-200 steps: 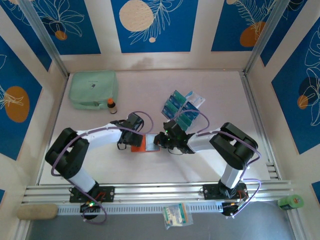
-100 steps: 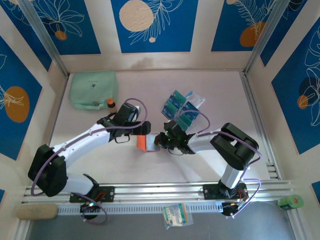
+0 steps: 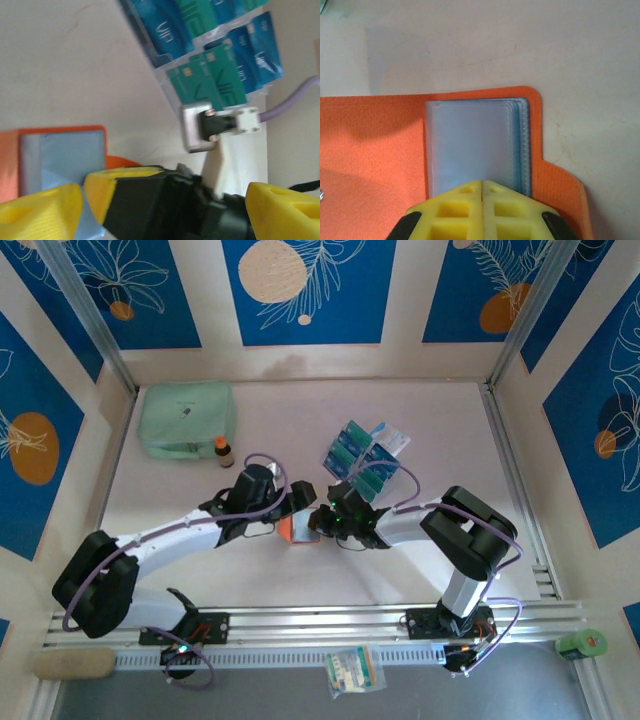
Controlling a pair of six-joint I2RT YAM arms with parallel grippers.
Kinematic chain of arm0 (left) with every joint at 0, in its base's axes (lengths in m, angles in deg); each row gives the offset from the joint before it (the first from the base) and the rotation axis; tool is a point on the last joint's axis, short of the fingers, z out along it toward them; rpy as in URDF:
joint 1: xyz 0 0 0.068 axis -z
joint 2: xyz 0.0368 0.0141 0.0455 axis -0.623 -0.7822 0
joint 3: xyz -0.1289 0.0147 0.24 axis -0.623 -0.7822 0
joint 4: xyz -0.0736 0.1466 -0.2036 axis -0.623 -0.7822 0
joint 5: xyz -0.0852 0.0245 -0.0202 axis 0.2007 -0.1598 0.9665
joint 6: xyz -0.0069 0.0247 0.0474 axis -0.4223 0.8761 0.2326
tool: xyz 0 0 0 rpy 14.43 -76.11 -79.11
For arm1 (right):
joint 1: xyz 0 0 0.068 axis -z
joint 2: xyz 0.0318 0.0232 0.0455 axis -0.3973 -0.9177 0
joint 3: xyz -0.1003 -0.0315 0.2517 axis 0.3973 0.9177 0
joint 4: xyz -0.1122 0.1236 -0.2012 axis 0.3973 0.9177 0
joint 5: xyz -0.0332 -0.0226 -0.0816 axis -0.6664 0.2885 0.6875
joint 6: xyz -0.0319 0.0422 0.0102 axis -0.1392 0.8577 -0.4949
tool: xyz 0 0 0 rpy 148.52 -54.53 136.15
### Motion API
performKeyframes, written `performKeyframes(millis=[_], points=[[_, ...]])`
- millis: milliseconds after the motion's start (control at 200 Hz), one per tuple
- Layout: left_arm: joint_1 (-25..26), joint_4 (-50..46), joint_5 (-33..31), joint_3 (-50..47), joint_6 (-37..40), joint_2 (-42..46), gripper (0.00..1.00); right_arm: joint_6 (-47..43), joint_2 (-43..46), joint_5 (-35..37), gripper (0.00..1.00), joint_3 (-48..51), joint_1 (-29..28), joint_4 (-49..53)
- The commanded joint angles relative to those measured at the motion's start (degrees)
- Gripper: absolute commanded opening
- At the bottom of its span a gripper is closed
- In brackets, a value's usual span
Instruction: Put the credit cards into the card holder
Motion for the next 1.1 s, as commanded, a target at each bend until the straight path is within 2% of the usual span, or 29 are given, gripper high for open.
performKeyframes(millis=[0,205,390,735,1090], points=[[0.16,6.43,-0.77,-2.61,-4.66,0.18,0.85,0.73,-0.38,1.06,0.00,2.16,-0.61,4.64],[-0.87,1.65,-3.62,-4.93,-0.49,1.69,0.85,1.00,-0.29,1.11,0.00,2.69,-0.61,4.28],[-1.91,-2.24,-6.15,-6.52,6.49,1.19,0.86,1.70,-0.09,1.11,0.00,3.34,-0.87,3.87],[-2.30,-3.37,-6.35,-8.62,19.91,-2.18,0.86,2.02,2.40,0.81,0.00,3.67,-1.40,4.65],[-2.25,-3.13,-5.69,-10.14,23.01,-3.43,0.86,-3.75,4.63,-1.97,0.00,-1.84,1.77,10.37]])
